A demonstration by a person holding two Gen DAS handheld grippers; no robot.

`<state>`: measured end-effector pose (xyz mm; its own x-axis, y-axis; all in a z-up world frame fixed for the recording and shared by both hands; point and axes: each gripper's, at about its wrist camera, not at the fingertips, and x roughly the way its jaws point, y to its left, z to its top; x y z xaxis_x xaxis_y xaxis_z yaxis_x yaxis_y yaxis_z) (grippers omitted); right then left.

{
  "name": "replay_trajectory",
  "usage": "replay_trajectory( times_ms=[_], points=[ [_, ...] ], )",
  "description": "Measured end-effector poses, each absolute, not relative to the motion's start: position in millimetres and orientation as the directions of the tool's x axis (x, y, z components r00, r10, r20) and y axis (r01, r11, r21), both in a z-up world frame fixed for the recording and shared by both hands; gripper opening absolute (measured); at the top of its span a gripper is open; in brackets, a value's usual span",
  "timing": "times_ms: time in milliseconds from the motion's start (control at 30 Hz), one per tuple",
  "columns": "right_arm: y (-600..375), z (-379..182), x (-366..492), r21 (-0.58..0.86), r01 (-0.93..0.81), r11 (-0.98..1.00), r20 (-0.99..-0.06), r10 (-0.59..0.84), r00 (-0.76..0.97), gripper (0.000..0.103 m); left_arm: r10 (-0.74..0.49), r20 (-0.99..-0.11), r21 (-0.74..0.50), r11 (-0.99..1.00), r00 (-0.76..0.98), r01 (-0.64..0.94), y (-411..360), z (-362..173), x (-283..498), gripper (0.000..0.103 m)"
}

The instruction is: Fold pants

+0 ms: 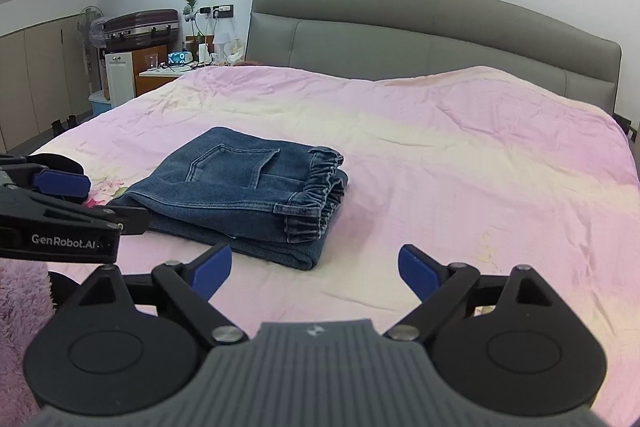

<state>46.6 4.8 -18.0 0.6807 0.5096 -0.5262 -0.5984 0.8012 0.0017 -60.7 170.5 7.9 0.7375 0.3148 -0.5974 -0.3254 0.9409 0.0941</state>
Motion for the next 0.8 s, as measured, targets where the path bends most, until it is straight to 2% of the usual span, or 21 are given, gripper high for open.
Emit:
replay_trajectory(
  times_ms=[800],
  points=[
    [-11.1,-1.2,34.1,0.02,-0.583,0.812,-0.464,0.524,0.714,0.089,0.316,-0.592,0.103,0.942,0.741,-0.319,162.1,17.4,-61.9,0.092]
  ],
)
